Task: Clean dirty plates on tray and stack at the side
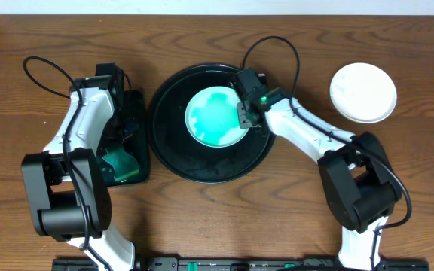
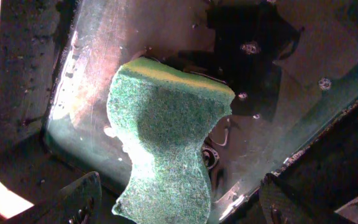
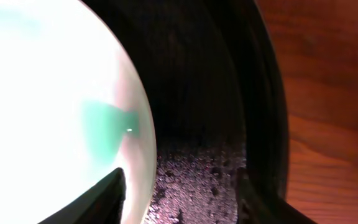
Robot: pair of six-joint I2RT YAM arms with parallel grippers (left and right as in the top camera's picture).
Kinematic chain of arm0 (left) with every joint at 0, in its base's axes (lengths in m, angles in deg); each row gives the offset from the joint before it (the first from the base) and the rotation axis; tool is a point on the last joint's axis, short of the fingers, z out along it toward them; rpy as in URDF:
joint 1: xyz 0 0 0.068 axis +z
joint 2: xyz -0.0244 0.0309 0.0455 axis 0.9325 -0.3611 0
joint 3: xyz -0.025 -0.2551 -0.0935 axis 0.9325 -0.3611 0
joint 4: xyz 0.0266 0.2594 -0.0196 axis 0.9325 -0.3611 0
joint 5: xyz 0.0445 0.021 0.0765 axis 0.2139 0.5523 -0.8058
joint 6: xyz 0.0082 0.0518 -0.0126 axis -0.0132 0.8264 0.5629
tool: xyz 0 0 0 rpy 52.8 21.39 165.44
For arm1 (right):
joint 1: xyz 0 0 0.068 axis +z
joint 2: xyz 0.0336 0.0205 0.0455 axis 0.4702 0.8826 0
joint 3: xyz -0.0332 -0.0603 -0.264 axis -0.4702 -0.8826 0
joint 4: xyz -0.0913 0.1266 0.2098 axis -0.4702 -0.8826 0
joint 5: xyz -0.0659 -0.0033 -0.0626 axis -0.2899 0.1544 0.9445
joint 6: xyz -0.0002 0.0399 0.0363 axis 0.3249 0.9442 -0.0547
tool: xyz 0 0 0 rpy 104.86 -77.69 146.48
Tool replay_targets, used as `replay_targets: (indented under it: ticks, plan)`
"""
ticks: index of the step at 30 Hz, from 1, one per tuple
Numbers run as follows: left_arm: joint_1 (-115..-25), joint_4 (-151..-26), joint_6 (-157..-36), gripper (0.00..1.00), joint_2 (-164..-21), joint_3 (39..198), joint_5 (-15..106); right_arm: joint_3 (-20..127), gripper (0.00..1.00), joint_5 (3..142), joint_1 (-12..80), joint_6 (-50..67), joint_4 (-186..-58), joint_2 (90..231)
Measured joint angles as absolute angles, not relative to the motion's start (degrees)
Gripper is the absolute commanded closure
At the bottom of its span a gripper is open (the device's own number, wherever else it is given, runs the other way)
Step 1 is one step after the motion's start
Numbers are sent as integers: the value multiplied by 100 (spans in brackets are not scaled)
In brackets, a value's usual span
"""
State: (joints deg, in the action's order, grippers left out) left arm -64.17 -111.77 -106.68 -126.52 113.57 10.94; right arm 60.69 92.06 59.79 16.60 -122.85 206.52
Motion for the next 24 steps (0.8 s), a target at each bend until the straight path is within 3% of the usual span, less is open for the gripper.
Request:
replay_targets:
  ticks: [5,6,8,24]
  plan:
    - [-6417,-11179,-10670,18,-12652,11357,1097,6069,57,8743,5938,1791,-12081,20875]
    - [-6417,-11177,-10668,18,-12652,11357,1099,6069,63,8657,5949,1815,-12051,20956]
    - [-6417,-11177,-10668,18,-12652,11357,1112,6085,99,8550,5966,1861,-11933,21004]
    - [-6417,-11177,-10670,18,-12652,11357,1136,6146,99,10340,6287,1406,-11732,21126]
